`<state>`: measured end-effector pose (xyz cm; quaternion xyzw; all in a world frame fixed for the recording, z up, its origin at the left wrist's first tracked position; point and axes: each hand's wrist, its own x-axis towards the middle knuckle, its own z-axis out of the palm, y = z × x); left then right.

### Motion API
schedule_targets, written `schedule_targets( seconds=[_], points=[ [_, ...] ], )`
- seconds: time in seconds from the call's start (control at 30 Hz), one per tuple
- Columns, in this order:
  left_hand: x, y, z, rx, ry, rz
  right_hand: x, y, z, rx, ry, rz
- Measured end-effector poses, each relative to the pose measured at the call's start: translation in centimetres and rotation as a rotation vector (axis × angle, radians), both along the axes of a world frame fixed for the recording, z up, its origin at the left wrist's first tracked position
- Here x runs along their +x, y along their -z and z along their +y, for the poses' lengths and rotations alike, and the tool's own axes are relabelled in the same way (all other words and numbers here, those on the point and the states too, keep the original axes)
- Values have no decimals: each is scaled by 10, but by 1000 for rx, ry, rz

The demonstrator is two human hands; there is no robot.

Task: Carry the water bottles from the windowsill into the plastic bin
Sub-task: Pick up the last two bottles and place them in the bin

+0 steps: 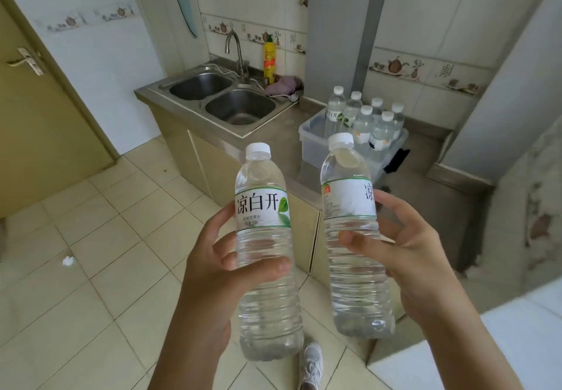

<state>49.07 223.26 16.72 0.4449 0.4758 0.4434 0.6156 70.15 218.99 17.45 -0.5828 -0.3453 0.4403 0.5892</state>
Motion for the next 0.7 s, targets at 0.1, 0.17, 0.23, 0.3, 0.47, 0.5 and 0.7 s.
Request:
schedule_targets(
  seconds=[0.1,0.17,0.23,0.3,0.47,0.5,0.7],
  points=[
    [27,-3,54,-8,-11,1,25,-2,55,-1,-8,18],
    [45,-7,87,-3,-13,5,42,-4,90,-1,-21,28],
    [63,-10,117,3,-5,21,60,-5,120,-1,-27,36],
    [79,-10,143,1,8,31,76,-6,146,-11,-23,51],
    [113,-7,200,-9,61,14,112,-7,192,-54,17,50],
    [120,-5,212,-11,76,12,120,-5,200,-61,33,56],
    [159,10,289,-29,206,9,151,9,248,-121,180,49]
  ],
)
